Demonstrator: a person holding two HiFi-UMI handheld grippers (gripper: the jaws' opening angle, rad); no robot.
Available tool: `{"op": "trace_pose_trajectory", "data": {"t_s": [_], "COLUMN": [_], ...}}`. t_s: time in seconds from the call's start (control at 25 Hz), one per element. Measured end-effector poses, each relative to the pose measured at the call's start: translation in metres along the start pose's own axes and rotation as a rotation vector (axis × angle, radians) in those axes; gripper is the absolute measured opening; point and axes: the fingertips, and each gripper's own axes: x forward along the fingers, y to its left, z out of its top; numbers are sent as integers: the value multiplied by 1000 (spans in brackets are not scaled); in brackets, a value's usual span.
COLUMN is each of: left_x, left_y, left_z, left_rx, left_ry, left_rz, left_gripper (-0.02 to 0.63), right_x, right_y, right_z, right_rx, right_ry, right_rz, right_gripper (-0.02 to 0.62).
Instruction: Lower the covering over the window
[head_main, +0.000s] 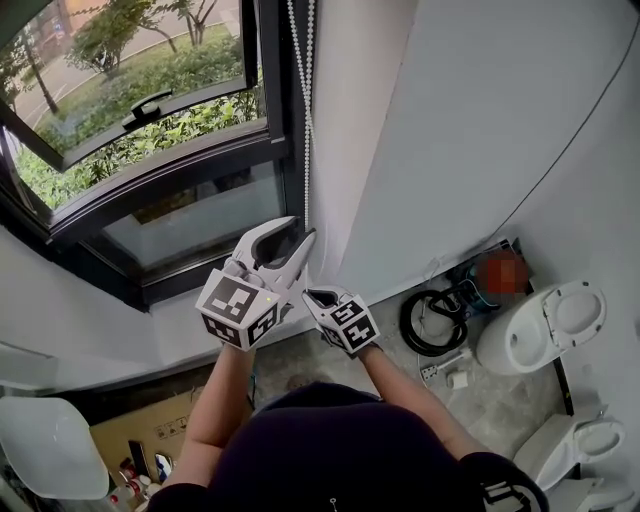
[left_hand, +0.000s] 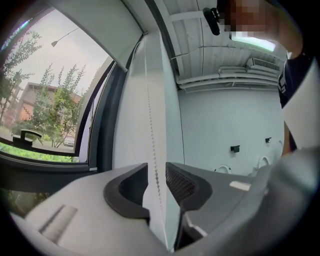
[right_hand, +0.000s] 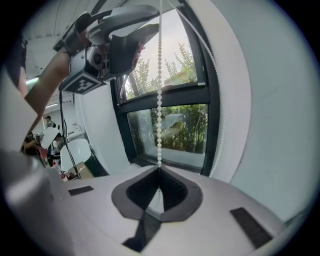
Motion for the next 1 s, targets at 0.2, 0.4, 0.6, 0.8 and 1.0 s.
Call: {"op": "trace_pose_trajectory", "data": {"t_s": [0.2, 0.4, 0.6, 0.8, 1.0], "left_x": [15, 13, 10, 8, 4], "left_y": [-1, -3, -6, -18, -22], "left_z": [5, 5, -14, -46, -77], "left_rx": [18, -25, -16, -21, -103], "left_ry": [24, 8, 68, 136, 164], "left_rz": [-8, -20, -26, -40, -49], "left_gripper": [75, 14, 12, 12, 12], "right_x": [-3, -4, 0, 3, 4], "right_y": [-1, -1, 1, 7, 9], "right_z": [-1, -2, -20, -53, -84], "right_rx": [-10, -7, -8, 20, 30], "right_ry": [3, 5, 66, 145, 218], "right_rz": [-8, -5, 2, 16, 19], "right_gripper": [12, 12, 12, 12, 12]}}
